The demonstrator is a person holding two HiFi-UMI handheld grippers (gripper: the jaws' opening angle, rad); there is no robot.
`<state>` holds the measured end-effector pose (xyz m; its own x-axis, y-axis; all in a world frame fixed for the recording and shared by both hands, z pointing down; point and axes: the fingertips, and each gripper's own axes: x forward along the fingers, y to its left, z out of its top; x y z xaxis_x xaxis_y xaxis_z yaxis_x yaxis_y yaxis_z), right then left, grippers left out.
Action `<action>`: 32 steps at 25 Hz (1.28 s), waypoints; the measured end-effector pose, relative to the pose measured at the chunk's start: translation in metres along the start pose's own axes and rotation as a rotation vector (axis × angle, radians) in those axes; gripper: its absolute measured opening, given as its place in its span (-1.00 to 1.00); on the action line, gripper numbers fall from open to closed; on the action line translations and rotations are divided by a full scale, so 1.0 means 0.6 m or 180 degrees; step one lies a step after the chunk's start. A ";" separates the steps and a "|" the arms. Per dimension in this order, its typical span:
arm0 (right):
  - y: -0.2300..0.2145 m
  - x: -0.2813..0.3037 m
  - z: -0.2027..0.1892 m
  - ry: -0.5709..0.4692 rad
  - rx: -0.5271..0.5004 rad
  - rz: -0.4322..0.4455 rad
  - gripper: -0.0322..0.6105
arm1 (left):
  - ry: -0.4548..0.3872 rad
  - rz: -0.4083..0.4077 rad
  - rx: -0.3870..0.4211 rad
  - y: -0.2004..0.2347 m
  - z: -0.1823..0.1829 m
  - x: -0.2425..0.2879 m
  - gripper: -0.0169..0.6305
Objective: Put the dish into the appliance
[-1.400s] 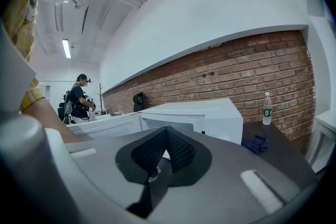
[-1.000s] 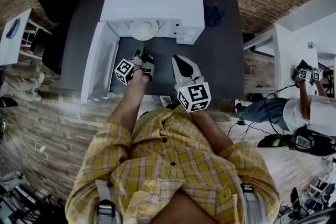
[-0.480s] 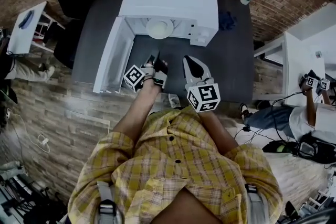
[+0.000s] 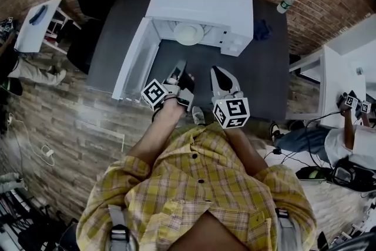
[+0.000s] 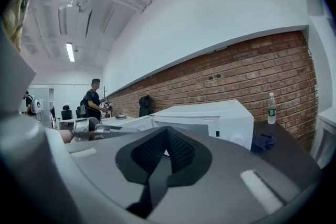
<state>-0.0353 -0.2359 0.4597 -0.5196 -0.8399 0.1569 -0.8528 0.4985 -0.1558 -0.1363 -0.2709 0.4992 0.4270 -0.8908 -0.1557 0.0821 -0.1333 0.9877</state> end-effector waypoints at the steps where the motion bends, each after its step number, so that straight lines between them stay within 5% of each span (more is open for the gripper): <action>1: 0.002 -0.001 0.000 0.0004 -0.0002 0.0003 -0.89 | 0.0015 -0.0013 0.0072 -0.008 -0.001 -0.003 -0.95; 10: 0.009 0.003 -0.005 0.0072 0.0033 0.0018 -0.89 | 0.0245 0.0063 0.0718 -0.043 -0.027 -0.018 -0.95; 13: 0.008 0.004 -0.007 0.0103 0.0049 0.0024 -0.89 | 0.0395 0.0278 0.1362 -0.047 -0.031 -0.028 -0.95; 21: 0.003 0.006 0.001 0.0076 0.0049 0.0028 -0.89 | 0.0596 0.0333 0.3234 -0.103 -0.054 -0.024 -0.95; 27: 0.003 0.002 0.005 0.0055 0.0058 0.0031 -0.89 | 0.0626 0.0373 0.4106 -0.125 -0.072 -0.024 -0.95; 32: 0.003 -0.003 0.004 0.0029 0.0063 0.0028 -0.89 | 0.0683 0.0322 0.4494 -0.130 -0.094 -0.028 -0.95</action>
<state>-0.0354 -0.2339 0.4568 -0.5275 -0.8335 0.1643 -0.8471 0.5013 -0.1764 -0.0993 -0.2211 0.4238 0.5127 -0.8576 0.0413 -0.8502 -0.5005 0.1633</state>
